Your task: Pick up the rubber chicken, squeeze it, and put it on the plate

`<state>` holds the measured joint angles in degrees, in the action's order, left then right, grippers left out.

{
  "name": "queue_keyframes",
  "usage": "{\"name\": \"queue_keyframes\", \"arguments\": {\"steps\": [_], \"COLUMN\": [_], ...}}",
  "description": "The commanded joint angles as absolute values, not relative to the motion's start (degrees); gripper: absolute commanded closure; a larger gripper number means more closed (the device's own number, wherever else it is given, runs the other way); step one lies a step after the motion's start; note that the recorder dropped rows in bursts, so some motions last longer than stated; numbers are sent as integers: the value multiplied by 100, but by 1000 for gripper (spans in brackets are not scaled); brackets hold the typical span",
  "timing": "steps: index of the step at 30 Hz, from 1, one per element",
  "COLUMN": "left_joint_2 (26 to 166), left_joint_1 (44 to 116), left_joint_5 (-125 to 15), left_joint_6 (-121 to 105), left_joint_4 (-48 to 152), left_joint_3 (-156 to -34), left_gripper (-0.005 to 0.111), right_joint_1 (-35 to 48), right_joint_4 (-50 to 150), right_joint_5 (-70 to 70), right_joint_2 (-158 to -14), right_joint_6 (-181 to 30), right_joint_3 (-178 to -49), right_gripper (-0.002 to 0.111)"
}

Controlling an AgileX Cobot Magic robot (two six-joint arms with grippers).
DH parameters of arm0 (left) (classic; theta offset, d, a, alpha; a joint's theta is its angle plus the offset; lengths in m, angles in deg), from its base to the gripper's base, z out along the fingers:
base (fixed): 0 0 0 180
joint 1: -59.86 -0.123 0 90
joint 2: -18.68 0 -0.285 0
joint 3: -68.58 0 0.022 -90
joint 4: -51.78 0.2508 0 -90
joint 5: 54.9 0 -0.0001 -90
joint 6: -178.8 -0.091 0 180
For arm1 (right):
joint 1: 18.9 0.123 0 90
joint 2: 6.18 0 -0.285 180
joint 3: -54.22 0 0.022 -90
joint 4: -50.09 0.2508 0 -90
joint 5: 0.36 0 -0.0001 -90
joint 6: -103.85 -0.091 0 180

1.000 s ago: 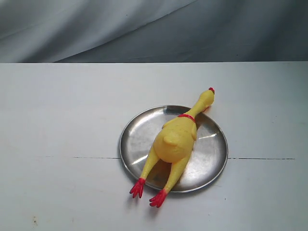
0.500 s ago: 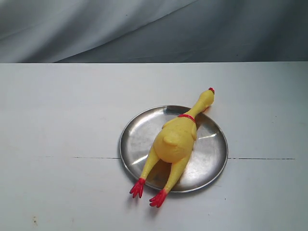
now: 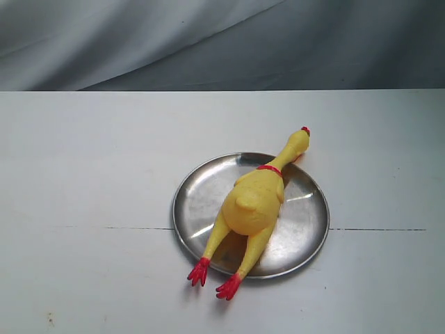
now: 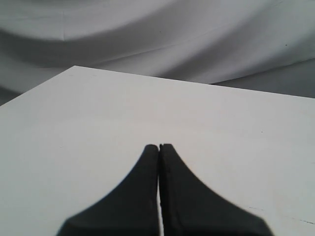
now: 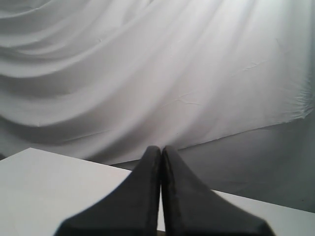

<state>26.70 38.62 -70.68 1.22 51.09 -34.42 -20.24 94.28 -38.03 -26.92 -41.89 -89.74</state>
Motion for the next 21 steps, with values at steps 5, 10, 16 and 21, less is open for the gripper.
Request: {"name": "queue_keyframes", "arguments": {"steps": [5, 10, 16, 21], "left_joint_2": [2647, 2647, 2647, 2647], "left_joint_1": [3853, 3853, 3853, 3853], "left_joint_5": [-7068, -7068, -7068, -7068], "left_joint_6": [155, 155, 155, 155], "left_joint_4": [5063, 5063, 5063, 5063], "left_joint_3": [-3420, -3420, -3420, -3420], "left_gripper": [107, 107, 107, 107], "right_joint_1": [-1997, -1997, -1997, -1997], "right_joint_4": [9414, 9414, 9373, 8954], "right_joint_5": [-3808, -3808, -3798, -3748], "right_joint_2": [-2687, -2687, -2685, -2685], "right_joint_6": [-4195, -4195, -4195, -4195], "right_joint_3": [-8970, -8970, -8970, -8954], "right_gripper": [108, 108, 108, 108]}}
